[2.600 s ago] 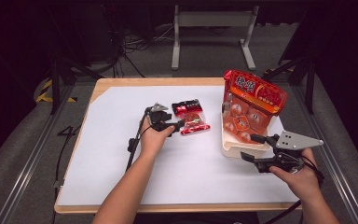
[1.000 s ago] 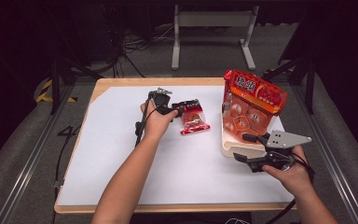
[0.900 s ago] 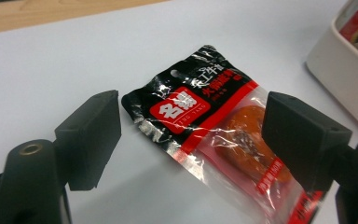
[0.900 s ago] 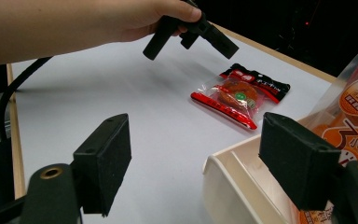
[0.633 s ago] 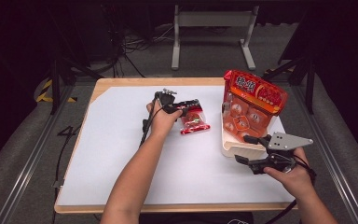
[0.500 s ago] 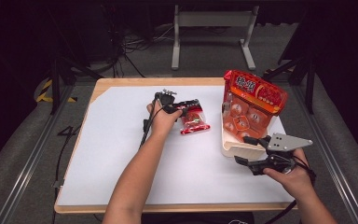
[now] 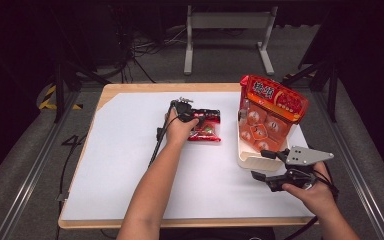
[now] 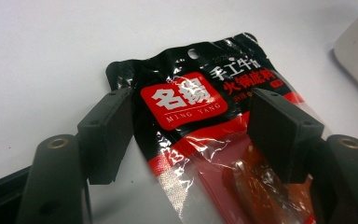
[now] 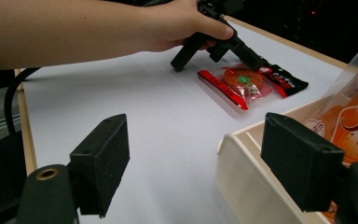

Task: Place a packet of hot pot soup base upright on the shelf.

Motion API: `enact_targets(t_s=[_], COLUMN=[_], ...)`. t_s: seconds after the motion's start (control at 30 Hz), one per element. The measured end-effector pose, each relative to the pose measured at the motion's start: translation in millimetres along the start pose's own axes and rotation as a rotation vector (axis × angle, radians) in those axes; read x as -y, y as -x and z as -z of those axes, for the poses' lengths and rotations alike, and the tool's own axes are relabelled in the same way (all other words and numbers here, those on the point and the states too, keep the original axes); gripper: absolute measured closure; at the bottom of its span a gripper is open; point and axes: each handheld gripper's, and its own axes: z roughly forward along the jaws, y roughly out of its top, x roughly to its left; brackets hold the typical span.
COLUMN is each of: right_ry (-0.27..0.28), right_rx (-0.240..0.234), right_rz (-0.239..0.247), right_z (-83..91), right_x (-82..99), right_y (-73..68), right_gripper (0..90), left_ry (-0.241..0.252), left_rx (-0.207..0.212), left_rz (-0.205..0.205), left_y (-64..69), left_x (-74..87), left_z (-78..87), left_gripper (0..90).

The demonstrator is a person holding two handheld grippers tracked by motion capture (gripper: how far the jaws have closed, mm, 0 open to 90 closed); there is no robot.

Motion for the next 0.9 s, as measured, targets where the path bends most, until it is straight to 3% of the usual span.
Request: enact_targets(t_s=[0.07,0.2,0.27,0.37,0.4,0.43,0.5,0.67,0.7,0.8,0.83,0.9], right_ry=[-0.005,0.001,0.001,-0.001,-0.001,-0.001,0.001,0.007,0.009,0.012,0.01,0.007], right_rx=[-0.003,-0.005,-0.006,-0.008,-0.01,-0.01,-0.011,-0.011,-0.01,-0.011,-0.011,-0.012], right_rz=[0.004,0.007,0.007,0.008,0.008,0.008,0.008,0.003,0.003,-0.002,-0.002,-0.002], right_z=[-1.3,-1.6,-1.8,-2.4,-2.7,-2.8,-2.7,0.3,0.7,1.5,1.6,1.8], right_x=[0.0,-2.0,-2.1,-1.5,-1.4,-1.4,-1.5,-1.0,-0.9,-0.1,0.5,1.0], right_y=[-0.4,-1.1,-1.2,-1.0,-0.6,-0.4,-0.2,0.2,0.6,1.3,1.7,1.9], right_gripper=[24.0,23.9,23.9,23.9,23.9,23.9,23.9,23.8,23.8,23.7,23.6,23.5], left_ry=[-0.007,-0.017,-0.024,-0.036,-0.032,-0.035,-0.043,-0.048,-0.048,-0.041,-0.031,-0.012], left_rx=[-0.017,-0.096,-0.121,-0.114,-0.094,-0.1,-0.119,-0.109,-0.104,-0.081,-0.108,-0.189], left_rz=[-0.013,-0.072,-0.082,-0.118,-0.122,-0.128,-0.146,-0.142,-0.156,-0.141,-0.153,-0.162], left_y=[1.3,9.0,13.0,19.1,21.1,23.8,26.9,25.6,24.4,18.4,18.4,17.6], left_x=[-0.1,0.2,0.1,-0.3,0.4,0.7,-0.1,-0.8,-1.1,-1.8,-2.2,-2.9], left_z=[0.0,-1.6,-1.8,-1.2,-2.4,-3.0,-4.1,-4.0,-3.8,-2.7,-2.4,-2.9], left_gripper=[34.0,44.1,47.4,58.4,71.3,74.3,76.9,79.8,79.8,76.8,70.7,39.9])
